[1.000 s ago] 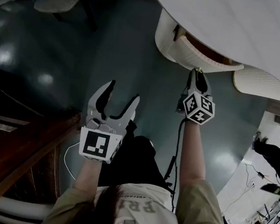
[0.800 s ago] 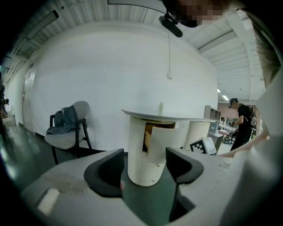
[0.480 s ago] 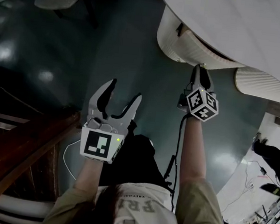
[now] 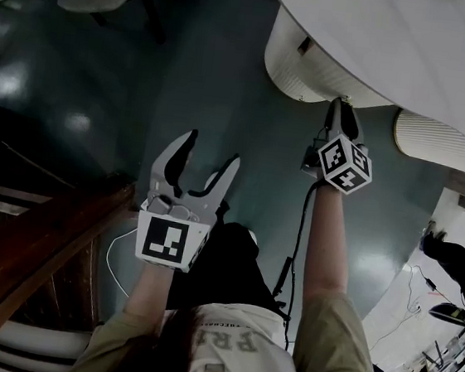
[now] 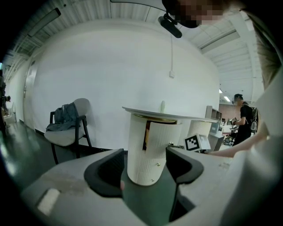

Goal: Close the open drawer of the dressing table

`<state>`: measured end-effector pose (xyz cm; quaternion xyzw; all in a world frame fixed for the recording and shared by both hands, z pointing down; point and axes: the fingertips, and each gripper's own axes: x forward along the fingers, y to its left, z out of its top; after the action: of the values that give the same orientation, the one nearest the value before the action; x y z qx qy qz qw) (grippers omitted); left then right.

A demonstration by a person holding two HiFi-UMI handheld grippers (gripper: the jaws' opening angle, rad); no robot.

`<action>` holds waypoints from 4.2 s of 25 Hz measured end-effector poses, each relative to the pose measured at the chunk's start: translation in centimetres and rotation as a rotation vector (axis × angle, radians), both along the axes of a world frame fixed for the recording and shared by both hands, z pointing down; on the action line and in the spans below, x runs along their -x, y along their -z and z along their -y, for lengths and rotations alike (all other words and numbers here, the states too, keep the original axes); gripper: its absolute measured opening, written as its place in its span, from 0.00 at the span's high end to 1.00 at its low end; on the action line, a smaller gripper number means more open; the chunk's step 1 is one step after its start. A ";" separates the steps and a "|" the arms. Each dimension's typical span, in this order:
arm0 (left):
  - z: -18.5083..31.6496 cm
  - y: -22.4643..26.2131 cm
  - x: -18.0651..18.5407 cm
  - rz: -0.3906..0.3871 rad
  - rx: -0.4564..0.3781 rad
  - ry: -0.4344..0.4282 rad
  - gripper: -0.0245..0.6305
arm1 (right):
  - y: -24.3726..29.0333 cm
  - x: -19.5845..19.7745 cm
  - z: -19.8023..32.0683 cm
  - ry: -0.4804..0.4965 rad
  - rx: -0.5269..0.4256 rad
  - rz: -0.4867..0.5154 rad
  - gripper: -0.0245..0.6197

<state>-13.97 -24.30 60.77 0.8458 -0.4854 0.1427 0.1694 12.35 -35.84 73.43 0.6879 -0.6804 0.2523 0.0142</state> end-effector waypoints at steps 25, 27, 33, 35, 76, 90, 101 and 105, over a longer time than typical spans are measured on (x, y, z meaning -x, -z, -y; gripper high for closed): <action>0.1 -1.5 -0.4 0.018 0.017 -0.026 0.49 | 0.1 -0.7 3.3 0.001 0.006 0.046 0.81; 0.2 -1.3 -0.6 0.013 0.025 -0.020 0.49 | 0.3 -0.8 3.7 -0.002 0.010 0.048 0.81; 0.6 -1.6 -1.1 0.012 0.033 -0.019 0.49 | 0.2 -1.1 4.6 -0.015 0.015 0.048 0.81; 0.8 -1.7 -1.1 0.015 0.034 -0.020 0.49 | 0.2 -1.2 4.7 -0.015 0.011 0.050 0.81; -1.7 14.0 -3.2 0.072 0.010 -0.082 0.48 | 11.4 -0.2 -7.5 0.085 0.097 0.054 0.37; -7.9 32.9 -1.4 0.036 -0.182 0.013 0.48 | 40.6 -3.6 -20.9 0.117 -0.161 0.023 0.37; -12.6 39.9 -1.9 0.008 -0.330 -0.001 0.51 | 52.2 -2.9 -28.8 0.113 -0.354 -0.122 0.56; -13.5 40.7 -2.9 0.017 -0.352 -0.032 0.55 | 53.5 -1.2 -30.0 0.163 -0.373 -0.147 0.61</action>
<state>-11.09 -10.78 20.05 0.8688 -0.4907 0.0656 0.0123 13.54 -5.84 19.92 0.6377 -0.7660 0.0692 -0.0433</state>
